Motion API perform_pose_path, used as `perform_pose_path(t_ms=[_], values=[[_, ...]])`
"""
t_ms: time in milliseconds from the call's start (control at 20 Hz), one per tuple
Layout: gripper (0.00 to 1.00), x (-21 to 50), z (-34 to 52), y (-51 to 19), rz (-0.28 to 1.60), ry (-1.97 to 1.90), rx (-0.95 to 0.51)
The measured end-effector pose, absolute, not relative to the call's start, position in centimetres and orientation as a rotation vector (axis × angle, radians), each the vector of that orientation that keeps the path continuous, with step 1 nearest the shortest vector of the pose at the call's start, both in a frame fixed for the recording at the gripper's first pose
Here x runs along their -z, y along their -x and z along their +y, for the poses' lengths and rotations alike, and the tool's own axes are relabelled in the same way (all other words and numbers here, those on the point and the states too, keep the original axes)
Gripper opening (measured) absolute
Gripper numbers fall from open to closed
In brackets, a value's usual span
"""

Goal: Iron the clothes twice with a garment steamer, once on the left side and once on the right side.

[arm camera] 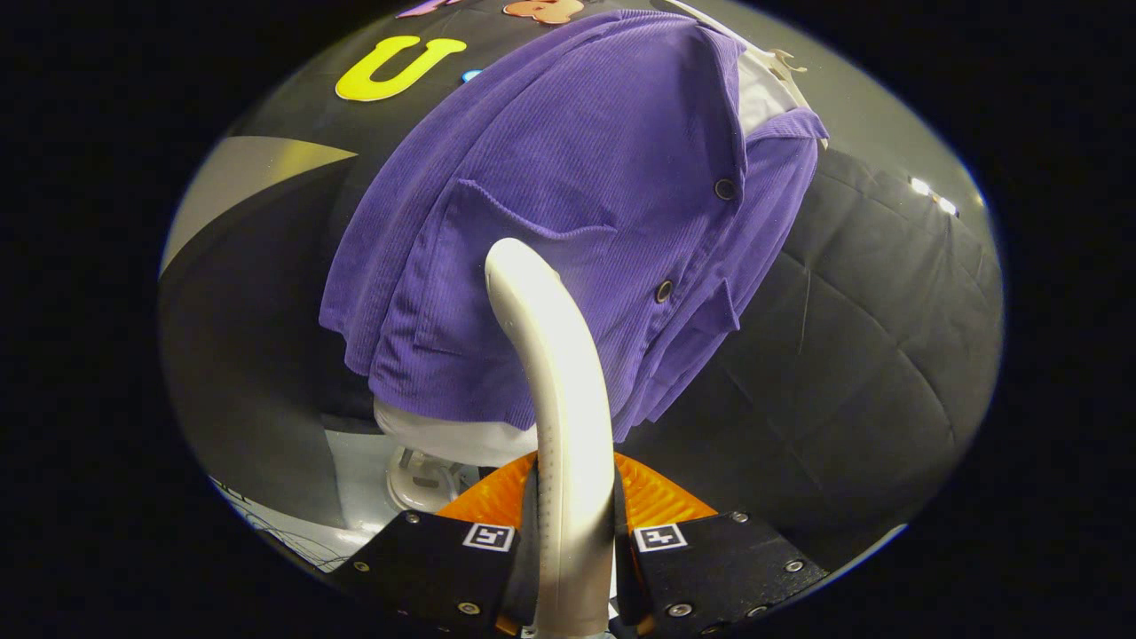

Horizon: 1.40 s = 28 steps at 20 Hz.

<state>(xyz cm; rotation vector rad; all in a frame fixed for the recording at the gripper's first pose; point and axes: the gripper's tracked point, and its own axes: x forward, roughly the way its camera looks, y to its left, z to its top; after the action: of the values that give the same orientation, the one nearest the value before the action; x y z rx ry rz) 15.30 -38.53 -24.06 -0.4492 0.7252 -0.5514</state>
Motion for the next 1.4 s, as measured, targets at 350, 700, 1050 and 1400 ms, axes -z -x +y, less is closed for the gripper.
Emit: perform_pose_path(t_ms=[350, 700, 1050, 1400], values=[[0.35, 20.0, -38.8, -13.3, 0.647, 0.383, 0.628], [0.34, 15.5, -39.3, -9.8, 0.531, 0.395, 0.695], [0.35, 12.6, -38.3, -7.5, 0.478, 0.361, 0.64], [0.34, 8.4, -38.4, -4.7, 0.393, 0.323, 0.585]])
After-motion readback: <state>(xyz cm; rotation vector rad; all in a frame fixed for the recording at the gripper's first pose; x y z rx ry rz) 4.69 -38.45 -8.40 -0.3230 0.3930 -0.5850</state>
